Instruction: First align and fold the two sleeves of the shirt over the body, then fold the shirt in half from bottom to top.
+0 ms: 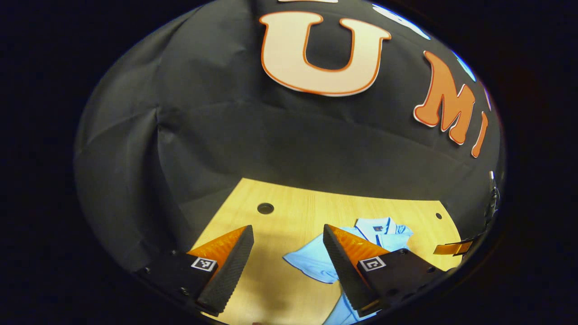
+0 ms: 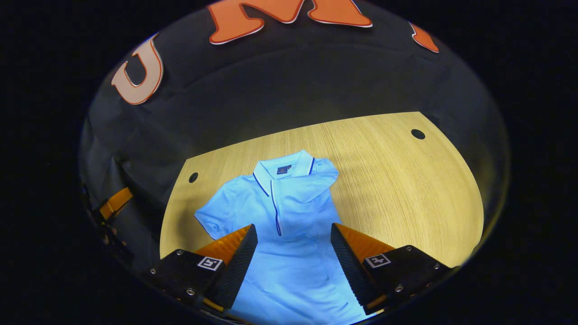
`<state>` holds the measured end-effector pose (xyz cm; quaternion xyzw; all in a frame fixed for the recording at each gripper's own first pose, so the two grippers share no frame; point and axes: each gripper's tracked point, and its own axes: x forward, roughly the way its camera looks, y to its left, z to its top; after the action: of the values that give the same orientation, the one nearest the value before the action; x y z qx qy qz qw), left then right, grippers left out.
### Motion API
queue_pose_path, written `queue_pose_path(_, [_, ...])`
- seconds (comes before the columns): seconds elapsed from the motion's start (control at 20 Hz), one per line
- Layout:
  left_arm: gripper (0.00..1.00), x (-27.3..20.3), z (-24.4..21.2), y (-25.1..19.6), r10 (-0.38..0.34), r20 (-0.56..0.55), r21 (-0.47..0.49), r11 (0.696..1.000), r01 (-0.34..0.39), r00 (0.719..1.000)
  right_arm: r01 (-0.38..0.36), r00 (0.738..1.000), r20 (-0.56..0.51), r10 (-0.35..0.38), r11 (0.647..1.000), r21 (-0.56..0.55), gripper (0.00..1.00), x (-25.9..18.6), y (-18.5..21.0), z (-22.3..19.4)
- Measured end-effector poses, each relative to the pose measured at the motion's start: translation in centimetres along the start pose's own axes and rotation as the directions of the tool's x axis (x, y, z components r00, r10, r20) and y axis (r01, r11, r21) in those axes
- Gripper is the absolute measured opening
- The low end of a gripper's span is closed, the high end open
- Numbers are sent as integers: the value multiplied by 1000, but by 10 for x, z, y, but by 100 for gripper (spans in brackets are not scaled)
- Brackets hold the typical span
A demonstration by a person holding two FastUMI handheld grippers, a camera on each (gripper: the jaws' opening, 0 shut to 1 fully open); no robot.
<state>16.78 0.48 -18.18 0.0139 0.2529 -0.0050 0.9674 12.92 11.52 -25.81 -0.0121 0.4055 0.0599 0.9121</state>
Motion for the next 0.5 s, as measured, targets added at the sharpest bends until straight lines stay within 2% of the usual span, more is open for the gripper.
queue_pose_path(0.15, [96,29,-27,-16,-5,-90,-5,1000,5,996,-6,1000,-12,7,1000,28,99,0,-16,-8])
queue_pose_path(0.3, [99,53,-57,-27,12,-194,-1,1000,-13,981,1,1000,-24,0,998,70,99,0,-36,-16])
queue_pose_path(0.5, [100,86,-109,-25,44,-327,-20,998,-54,944,9,999,-40,-4,993,114,99,-1,-60,-26])
